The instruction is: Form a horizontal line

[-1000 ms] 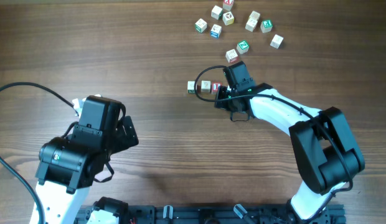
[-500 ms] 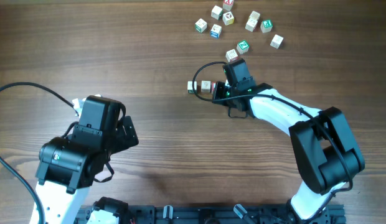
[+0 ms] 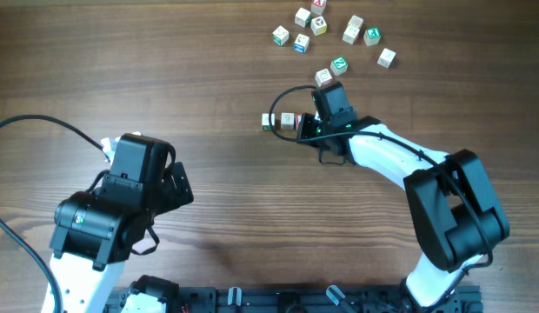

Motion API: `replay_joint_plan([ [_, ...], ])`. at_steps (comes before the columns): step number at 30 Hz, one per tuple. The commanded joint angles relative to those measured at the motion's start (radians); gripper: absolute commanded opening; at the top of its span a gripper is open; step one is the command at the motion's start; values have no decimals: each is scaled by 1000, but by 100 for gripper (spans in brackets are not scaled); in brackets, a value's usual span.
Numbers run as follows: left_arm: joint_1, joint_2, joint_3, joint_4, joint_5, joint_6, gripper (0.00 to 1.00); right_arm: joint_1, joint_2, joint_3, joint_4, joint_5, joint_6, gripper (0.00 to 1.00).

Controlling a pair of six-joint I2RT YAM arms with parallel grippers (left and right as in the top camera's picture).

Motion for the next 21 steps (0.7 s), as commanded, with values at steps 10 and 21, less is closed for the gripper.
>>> replay_joint_plan([
  [10, 8, -5, -4, 2, 3, -14, 100, 0, -4, 2, 87, 234, -77, 4],
  [21, 8, -5, -4, 2, 3, -14, 100, 1, 14, 2, 130, 79, -88, 5],
])
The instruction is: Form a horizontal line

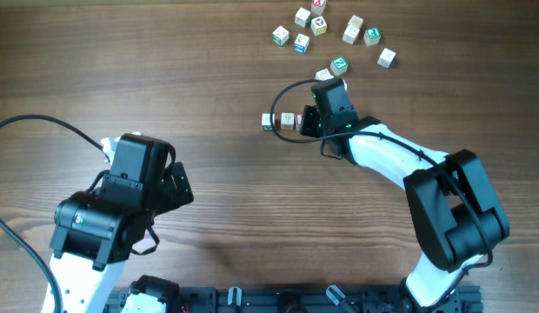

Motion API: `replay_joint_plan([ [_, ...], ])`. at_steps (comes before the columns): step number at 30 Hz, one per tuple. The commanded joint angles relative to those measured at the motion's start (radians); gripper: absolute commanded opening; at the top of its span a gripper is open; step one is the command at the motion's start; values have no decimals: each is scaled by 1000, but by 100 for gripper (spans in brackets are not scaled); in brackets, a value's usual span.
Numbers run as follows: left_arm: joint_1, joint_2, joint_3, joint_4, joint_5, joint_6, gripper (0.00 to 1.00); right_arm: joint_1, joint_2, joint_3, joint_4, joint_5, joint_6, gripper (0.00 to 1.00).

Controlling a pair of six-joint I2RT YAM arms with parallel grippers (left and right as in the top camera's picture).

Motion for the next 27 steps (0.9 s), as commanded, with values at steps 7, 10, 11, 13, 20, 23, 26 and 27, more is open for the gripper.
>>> replay_joint_plan([
  [7, 8, -5, -4, 2, 3, -14, 100, 2, 14, 2, 22, -82, -17, 5],
  [10, 8, -5, -4, 2, 3, -14, 100, 2, 14, 2, 30, -82, -17, 4],
  [11, 8, -5, -4, 2, 3, -14, 100, 2, 14, 2, 34, -76, -17, 5],
  [13, 8, -5, -4, 2, 3, -14, 100, 2, 14, 2, 51, -39, -24, 5],
  [20, 8, -5, -4, 2, 3, -14, 100, 0, 13, 98, 51, -16, -50, 5],
  [23, 8, -4, -4, 2, 3, -14, 100, 1, 13, 118, 63, -32, -44, 5],
  [26, 8, -5, -4, 2, 3, -14, 100, 5, 13, 118, 102, -45, 8, 5],
  [27, 8, -5, -4, 2, 3, -14, 100, 8, 13, 118, 121, -61, 11, 5],
])
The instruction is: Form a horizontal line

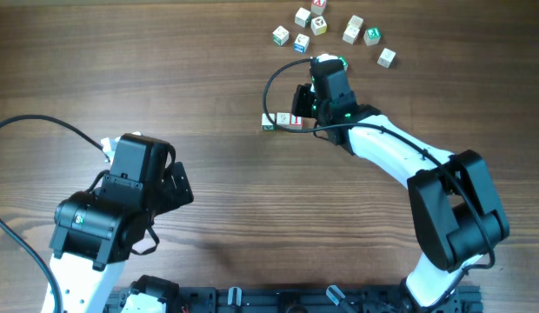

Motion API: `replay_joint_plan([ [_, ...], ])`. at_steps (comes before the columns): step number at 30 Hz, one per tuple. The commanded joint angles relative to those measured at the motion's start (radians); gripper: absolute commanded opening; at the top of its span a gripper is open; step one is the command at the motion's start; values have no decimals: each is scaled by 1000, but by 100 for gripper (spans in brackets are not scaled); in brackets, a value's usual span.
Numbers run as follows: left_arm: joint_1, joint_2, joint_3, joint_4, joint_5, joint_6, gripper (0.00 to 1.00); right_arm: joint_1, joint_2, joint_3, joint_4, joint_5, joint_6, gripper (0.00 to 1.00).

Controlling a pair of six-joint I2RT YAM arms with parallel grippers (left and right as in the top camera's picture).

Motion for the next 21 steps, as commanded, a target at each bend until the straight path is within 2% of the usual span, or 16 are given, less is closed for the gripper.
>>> replay_joint_plan([
  [1, 8, -5, -4, 2, 3, -14, 100, 13, 15, 19, 36, -23, 31, 5],
  [9, 8, -5, -4, 2, 3, -14, 100, 23, 138, 58, 112, -31, 60, 4],
  [15, 8, -5, -4, 2, 3, -14, 100, 26, 195, 212, 6, -47, 39, 5],
  [21, 8, -5, -4, 2, 3, -14, 100, 43, 196, 223, -97, -79, 23, 4],
])
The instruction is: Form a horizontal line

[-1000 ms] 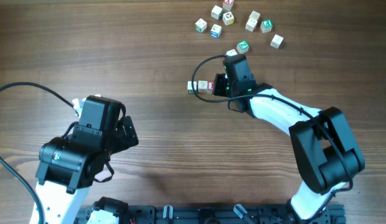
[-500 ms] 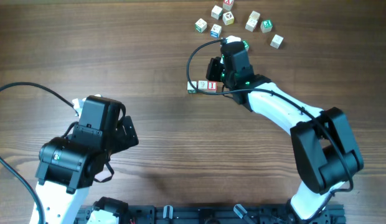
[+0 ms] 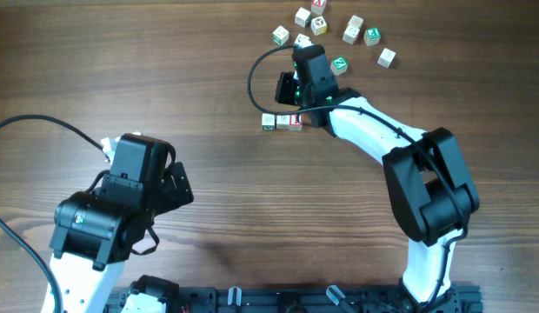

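Note:
A short row of three small cubes (image 3: 282,121) lies left to right on the wooden table (image 3: 165,69), touching or nearly so. My right gripper (image 3: 285,89) hangs just behind the row, above it in the overhead view, its dark head turned left. Its fingers are too dark to tell apart, and no cube shows in them. A loose cluster of several more lettered cubes (image 3: 318,25) sits behind it, the nearest a green-marked cube (image 3: 339,64) beside the right wrist. My left gripper (image 3: 176,184) is folded against its arm at the lower left, far from the cubes.
The right arm (image 3: 374,130) stretches diagonally from its base at the lower right to the row. A black cable (image 3: 256,74) loops left of the right wrist. The left arm's bulk (image 3: 104,217) and its cable (image 3: 43,126) fill the lower left.
The right gripper has moved from beside the row's right end to a spot behind it, further left and toward the loose cubes. The three cubes and the left arm have not moved.
The right gripper was low at the right end of two spaced cubes. Then a third, red-marked cube showed by its tip. Later the three cubes lay closer together with the gripper lifted back. Now it is behind the row.

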Motion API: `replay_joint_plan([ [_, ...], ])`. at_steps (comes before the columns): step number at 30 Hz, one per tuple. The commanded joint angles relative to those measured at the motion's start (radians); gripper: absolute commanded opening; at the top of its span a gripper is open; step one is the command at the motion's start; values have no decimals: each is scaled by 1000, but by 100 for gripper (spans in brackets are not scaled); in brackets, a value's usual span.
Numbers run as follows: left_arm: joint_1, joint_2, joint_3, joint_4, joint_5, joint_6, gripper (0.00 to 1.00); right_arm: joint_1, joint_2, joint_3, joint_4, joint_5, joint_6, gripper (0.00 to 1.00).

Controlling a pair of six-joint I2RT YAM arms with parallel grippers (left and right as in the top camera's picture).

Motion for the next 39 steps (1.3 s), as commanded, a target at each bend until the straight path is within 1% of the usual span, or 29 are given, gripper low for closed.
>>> replay_joint_plan([
  [1, 8, -5, -4, 2, 3, -14, 100, 17, 19, 12, -38, -24, -20, 5],
  [7, 8, -5, -4, 2, 3, -14, 100, 37, 19, 12, -119, -24, -20, 5],
  [16, 8, -5, -4, 2, 3, -14, 100, 38, 19, 12, -185, -23, -22, 5],
  [33, 8, -4, -4, 2, 3, -14, 100, 38, 19, 12, -218, -24, -29, 5],
  [39, 8, -4, -4, 2, 3, -14, 100, 38, 19, 12, -189, -23, -56, 5],
])
